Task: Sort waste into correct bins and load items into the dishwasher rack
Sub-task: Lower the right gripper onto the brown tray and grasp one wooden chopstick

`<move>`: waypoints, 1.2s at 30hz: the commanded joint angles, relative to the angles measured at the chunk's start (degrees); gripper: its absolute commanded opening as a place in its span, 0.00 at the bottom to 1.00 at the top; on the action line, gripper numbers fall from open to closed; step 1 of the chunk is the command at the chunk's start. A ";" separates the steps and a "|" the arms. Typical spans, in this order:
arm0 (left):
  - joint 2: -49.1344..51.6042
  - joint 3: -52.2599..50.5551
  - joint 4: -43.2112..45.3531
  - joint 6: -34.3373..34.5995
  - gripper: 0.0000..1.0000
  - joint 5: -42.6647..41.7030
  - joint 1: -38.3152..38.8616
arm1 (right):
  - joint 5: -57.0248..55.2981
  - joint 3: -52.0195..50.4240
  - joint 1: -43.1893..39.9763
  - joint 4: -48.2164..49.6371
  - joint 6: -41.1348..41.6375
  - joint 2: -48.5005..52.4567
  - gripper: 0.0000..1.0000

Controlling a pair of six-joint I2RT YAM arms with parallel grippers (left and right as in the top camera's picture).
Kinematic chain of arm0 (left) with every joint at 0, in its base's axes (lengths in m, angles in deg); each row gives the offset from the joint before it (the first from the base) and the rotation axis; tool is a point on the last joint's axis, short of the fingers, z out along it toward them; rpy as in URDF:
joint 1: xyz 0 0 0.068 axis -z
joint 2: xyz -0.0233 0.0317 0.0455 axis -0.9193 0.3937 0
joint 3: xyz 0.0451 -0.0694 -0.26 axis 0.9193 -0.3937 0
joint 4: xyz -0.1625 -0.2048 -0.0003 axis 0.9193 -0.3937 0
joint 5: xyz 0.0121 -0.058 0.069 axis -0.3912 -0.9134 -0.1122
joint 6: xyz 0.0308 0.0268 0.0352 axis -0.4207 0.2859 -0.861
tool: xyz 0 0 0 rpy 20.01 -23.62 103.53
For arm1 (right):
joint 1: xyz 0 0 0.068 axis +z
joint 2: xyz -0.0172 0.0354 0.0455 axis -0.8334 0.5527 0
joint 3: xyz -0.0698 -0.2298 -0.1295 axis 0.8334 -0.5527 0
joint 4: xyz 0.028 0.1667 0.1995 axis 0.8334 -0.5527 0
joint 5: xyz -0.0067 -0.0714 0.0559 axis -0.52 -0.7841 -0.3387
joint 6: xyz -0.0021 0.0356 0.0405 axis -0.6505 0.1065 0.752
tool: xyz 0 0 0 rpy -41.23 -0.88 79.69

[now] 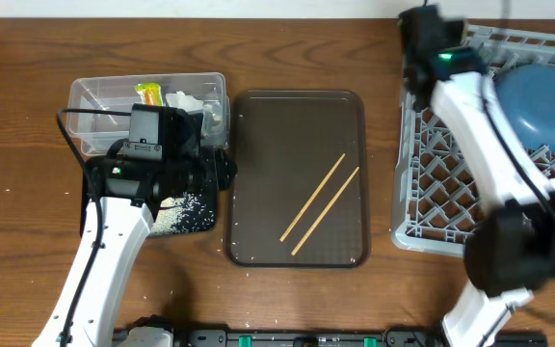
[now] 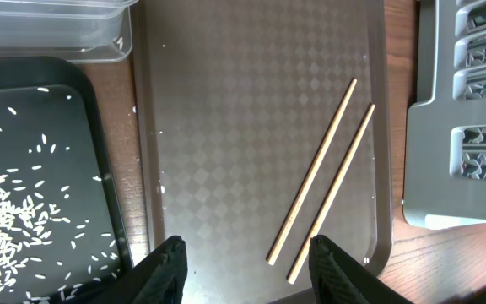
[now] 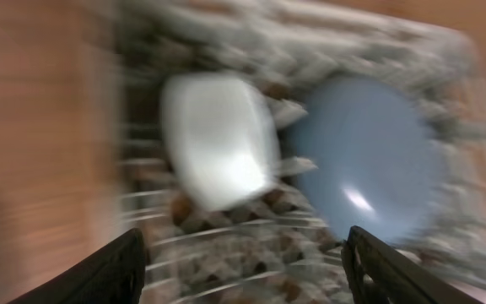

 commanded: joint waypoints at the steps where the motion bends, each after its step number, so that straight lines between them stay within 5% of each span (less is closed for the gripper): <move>1: -0.11 0.42 0.02 -0.37 0.50 0.28 -0.31 | 28.57 0.57 1.03 -1.25 -0.76 -5.05 0.72; 5: -0.11 0.42 0.02 -0.37 0.50 0.31 -0.31 | 41.79 0.42 3.85 -6.34 1.73 -4.61 0.69; 14: -0.11 0.42 0.02 -0.37 0.50 4.22 -0.31 | 42.97 -5.18 15.85 -18.01 10.43 0.87 0.68; 26: -0.11 0.42 0.02 -0.37 0.50 4.85 -0.31 | 42.53 -27.87 20.92 -2.14 30.58 1.29 0.60; 32: -0.11 0.42 -0.02 -0.35 0.50 4.81 -0.31 | 40.57 -34.47 21.16 5.79 31.91 1.33 0.47; 36: -0.11 0.42 0.00 -0.35 0.50 4.81 -0.31 | 38.66 -35.23 21.14 6.12 32.26 1.33 0.29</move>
